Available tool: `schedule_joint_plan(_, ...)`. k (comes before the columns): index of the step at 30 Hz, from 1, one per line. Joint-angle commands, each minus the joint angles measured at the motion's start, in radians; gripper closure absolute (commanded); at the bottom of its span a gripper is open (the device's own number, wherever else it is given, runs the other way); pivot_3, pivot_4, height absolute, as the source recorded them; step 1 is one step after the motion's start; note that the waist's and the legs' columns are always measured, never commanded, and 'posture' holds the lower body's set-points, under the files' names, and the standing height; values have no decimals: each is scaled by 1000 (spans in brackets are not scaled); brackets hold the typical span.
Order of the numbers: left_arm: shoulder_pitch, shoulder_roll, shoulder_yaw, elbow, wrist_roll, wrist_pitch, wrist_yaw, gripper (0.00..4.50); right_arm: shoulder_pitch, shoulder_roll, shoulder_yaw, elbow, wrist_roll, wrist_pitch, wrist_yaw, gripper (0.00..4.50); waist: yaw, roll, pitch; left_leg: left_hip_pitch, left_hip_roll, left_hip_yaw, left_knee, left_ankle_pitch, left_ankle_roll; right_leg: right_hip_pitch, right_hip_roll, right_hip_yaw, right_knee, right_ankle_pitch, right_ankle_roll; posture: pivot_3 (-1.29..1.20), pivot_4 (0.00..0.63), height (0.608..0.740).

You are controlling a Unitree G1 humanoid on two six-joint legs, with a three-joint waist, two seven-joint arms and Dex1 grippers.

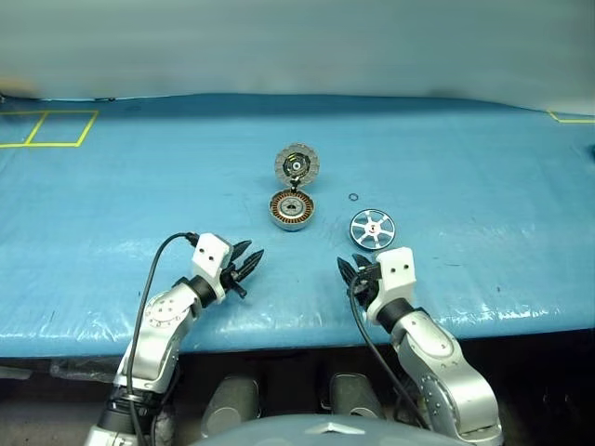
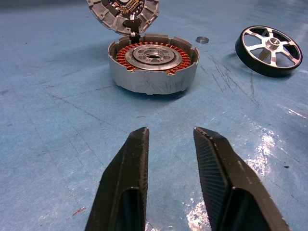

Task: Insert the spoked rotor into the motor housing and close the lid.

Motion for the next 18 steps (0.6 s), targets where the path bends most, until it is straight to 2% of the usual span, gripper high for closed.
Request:
schedule_joint_plan(1, -16, 5, 11, -31, 2, -7, 3, 1686, -2, 1, -11, -31, 1, -21, -5, 1758, -1, 0, 0, 0, 0, 0, 0, 0, 0, 0, 0, 0, 0, 0, 0, 0, 150, 740)
schedule_joint_plan(6, -21, 8, 13, -29, 1, -4, 1, 5, 6, -1, -9, -33, -3, -23, -4, 59, 0, 0, 0, 0, 0, 0, 0, 0, 0, 0, 0, 0, 0, 0, 0, 0, 150, 740)
schedule_joint_plan(18, -15, 11, 11, -30, -3, 3, -7, 0, 10, -4, 13, -22, -55, -43, -21, 22, 0, 0, 0, 0, 0, 0, 0, 0, 0, 0, 0, 0, 0, 0, 0, 0, 150, 740)
